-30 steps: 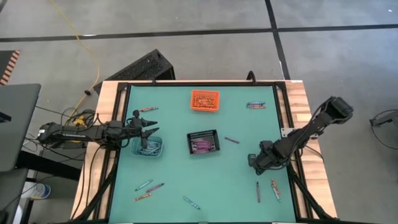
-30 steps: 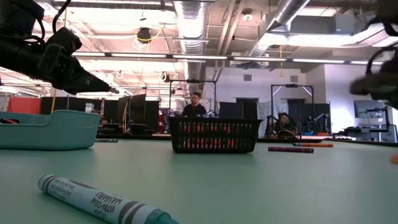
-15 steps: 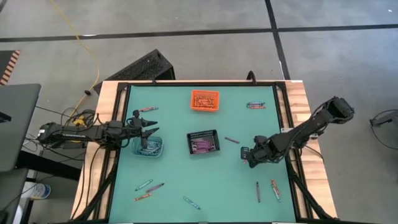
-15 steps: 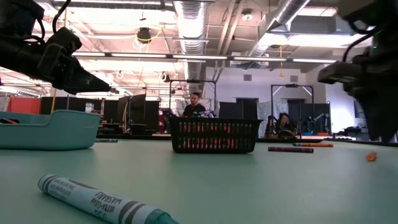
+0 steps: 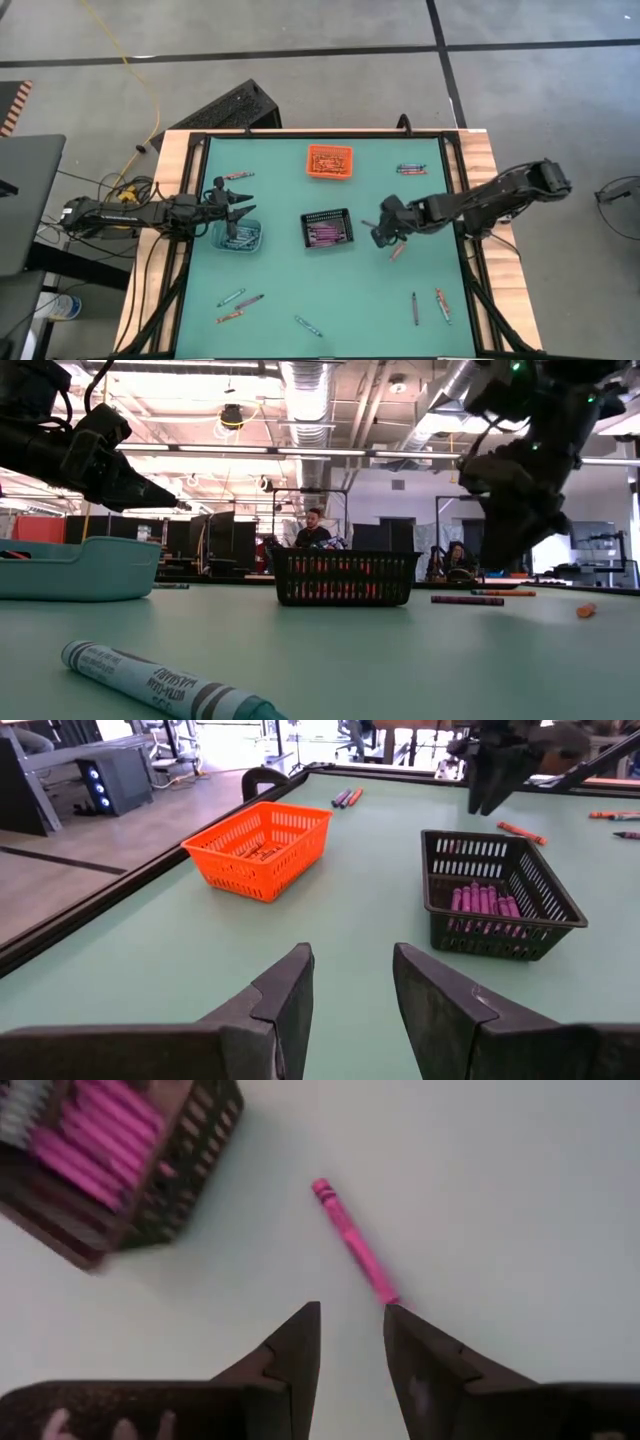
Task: Sort crayons
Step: Put the violet crayon into the black bin
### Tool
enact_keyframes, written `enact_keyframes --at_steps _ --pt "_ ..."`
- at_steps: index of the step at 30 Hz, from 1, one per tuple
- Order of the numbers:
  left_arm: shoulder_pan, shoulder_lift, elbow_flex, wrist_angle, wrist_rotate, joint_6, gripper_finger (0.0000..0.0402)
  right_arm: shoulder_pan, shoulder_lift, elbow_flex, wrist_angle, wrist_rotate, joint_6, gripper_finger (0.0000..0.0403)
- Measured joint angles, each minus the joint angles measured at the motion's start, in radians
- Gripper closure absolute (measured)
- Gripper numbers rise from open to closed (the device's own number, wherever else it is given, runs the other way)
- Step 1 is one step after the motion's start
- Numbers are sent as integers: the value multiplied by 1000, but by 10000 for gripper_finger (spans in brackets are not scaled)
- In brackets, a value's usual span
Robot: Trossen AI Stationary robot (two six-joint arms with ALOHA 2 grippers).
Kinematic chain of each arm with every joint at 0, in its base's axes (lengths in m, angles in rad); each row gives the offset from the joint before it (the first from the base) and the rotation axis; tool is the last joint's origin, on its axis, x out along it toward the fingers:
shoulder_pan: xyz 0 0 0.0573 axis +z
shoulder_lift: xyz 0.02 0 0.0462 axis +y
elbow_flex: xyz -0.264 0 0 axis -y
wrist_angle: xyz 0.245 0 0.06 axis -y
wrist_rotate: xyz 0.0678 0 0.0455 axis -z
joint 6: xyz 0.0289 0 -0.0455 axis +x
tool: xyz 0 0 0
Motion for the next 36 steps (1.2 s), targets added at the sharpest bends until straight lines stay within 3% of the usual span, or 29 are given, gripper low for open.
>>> enact_keyframes --at_steps 7,15,20,23,30,36 --pt "0 0 0 0 0 0 272 -80 58 0 17 3 -261 267" --pt "0 0 0 0 0 0 272 -69 203 0 146 -47 -531 268" --pt "0 0 0 0 0 0 272 -69 276 9 125 -37 -542 274" --pt "0 0 0 0 0 0 272 -63 284 10 118 -36 -542 299" --pt "0 0 0 0 0 0 272 -67 185 2 95 -29 -534 393" --pt "0 0 0 0 0 0 272 -73 100 62 49 72 -553 395"
